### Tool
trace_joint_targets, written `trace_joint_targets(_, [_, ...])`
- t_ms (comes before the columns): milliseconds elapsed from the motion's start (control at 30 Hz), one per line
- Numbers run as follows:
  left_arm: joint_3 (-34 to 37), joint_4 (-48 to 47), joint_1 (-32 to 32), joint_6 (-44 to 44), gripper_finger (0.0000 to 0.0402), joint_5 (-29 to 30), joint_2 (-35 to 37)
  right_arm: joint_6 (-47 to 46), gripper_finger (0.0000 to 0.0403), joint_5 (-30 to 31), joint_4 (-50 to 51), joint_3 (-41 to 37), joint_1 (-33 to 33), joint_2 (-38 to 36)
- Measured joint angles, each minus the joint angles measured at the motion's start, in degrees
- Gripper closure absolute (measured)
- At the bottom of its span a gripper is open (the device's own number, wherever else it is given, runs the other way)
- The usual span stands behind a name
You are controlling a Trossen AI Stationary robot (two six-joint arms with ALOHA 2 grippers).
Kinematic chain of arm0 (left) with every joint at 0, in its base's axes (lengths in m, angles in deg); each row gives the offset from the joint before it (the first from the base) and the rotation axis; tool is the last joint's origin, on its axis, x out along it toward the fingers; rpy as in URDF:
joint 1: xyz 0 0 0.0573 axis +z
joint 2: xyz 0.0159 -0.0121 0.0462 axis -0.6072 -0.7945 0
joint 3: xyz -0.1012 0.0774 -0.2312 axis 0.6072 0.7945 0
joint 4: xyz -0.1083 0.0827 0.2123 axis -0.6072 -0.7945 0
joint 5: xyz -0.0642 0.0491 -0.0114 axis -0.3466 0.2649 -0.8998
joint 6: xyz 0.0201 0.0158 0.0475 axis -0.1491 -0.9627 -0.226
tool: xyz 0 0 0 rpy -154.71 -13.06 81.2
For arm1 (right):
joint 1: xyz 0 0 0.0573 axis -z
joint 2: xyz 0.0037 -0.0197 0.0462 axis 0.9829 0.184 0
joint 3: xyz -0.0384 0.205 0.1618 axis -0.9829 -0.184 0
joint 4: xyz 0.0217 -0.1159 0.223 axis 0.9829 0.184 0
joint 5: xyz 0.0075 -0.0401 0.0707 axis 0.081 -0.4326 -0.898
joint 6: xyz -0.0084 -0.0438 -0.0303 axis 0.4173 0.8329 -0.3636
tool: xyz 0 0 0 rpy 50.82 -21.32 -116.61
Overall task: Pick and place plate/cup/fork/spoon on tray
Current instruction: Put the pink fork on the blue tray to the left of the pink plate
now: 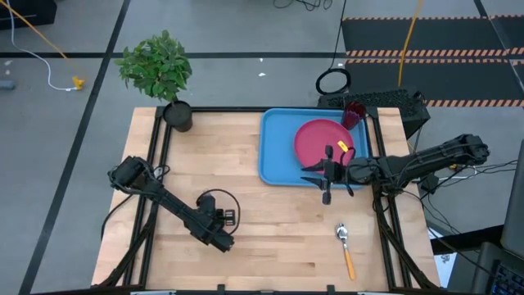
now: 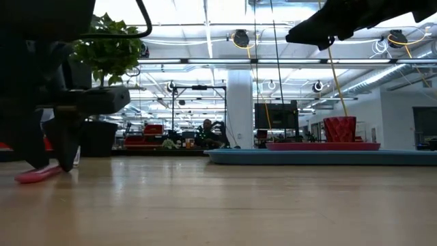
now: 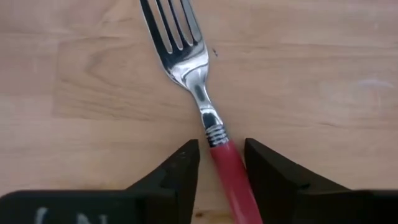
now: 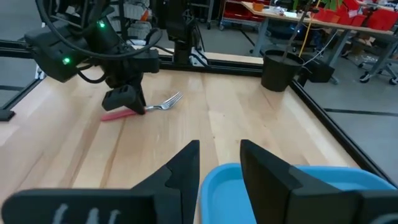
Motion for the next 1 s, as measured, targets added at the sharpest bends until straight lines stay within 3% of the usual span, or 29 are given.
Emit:
trace_joint_targets(367, [0.34,-0.08,0.11,-10.82,0.0357,0.9,-0.09,-5.28,0.0296,-0.02,2.68,0.0,-0.46,0.01])
trace_joint_targets(633, [-0.84,-0.3,0.24,-18.8,0.0346,1.05,0.09,-11.82,0.0296,-0.15,7.7,0.0,-5.61,0.0])
trace_joint_targets(1000, [-1.38,0.13,1.74,-23.43,0.0363,1.07,0.5,-16.66,0.0296,-0.01,10.09,0.0,-14.71,0.02])
